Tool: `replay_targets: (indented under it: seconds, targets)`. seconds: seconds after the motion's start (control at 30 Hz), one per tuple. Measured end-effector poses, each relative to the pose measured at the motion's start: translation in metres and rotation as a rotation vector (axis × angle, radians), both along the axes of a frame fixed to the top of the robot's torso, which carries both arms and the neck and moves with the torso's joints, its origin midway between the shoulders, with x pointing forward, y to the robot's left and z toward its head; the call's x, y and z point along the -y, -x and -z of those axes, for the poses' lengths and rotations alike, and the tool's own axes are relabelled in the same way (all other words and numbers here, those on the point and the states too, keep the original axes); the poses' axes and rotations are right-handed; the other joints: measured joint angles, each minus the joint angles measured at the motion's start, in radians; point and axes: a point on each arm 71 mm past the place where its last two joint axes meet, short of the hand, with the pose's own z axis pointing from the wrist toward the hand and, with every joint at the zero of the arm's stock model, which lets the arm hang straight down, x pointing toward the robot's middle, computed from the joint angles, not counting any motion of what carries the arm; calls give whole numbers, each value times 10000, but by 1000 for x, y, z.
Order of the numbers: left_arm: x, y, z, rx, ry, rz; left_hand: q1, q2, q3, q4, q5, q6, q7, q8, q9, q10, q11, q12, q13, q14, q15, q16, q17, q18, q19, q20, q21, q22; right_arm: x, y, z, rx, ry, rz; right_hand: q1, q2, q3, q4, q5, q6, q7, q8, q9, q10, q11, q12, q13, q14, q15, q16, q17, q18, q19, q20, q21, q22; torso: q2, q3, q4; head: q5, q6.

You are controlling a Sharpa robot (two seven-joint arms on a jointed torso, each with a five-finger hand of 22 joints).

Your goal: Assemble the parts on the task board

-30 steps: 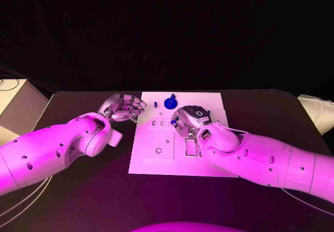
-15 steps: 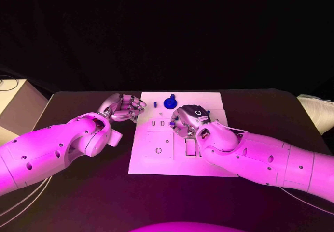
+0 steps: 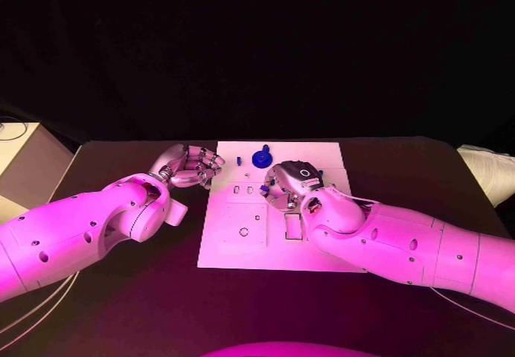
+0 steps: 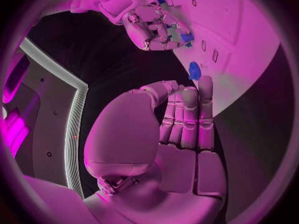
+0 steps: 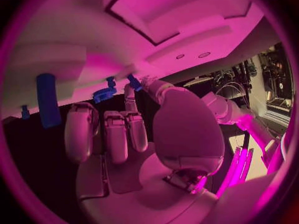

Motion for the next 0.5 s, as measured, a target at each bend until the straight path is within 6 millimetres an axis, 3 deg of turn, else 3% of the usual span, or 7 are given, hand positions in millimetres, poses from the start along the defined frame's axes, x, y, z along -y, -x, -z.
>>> replay_targets:
  seconds: [0.1,0.23,0.5]
  targets:
    - [0,0,0,-1,1,0,0,0,0,0,0,0,0,0,0,0,0,0,0,0,0,0,-13,0,0,0,0,0,0,0,0,21,-24,63,0,0,-28,28,3,1,0,1,-2,0,0,51,0,0,0,0,0,-5,0,0,59,-1,0,-1,-1,-4,0]
    - [0,0,0,-3,0,-2,0,0,0,0,0,0,0,0,1,0,0,0,1,0,0,0,-13,0,0,0,0,0,0,0,0,41,-42,129,0,1,-62,102,43,36,-34,2,-3,0,0,103,0,0,0,0,0,-155,0,0,114,-1,0,-1,-1,-11,1]
    - [0,0,0,-6,2,-3,0,0,0,0,0,0,0,-4,1,1,0,0,-1,-6,-7,-17,-17,0,0,0,0,-1,1,-1,0,46,-35,253,-36,39,-262,376,81,52,-49,4,-12,0,0,103,-1,38,-38,0,-1,-155,37,-38,155,-2,0,-1,-5,-28,5]
